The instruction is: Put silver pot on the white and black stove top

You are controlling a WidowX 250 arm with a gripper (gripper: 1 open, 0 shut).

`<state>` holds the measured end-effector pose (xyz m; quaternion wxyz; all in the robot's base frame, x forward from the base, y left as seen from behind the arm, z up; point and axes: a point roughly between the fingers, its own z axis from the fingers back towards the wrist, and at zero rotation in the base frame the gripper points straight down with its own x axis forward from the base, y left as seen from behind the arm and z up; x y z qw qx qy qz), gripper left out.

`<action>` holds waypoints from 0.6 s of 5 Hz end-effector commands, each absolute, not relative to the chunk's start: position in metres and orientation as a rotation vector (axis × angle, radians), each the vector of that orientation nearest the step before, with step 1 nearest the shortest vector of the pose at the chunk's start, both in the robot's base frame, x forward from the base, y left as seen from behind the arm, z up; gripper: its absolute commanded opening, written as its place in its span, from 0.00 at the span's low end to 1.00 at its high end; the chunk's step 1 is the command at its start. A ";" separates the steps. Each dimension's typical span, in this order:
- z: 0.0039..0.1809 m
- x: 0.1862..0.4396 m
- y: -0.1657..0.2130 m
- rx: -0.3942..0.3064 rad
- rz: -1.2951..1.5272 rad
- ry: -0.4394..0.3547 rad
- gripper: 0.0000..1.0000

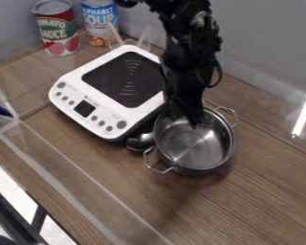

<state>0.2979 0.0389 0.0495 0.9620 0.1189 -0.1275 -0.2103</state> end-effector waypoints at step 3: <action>0.064 0.335 0.040 0.269 -0.496 -0.379 0.00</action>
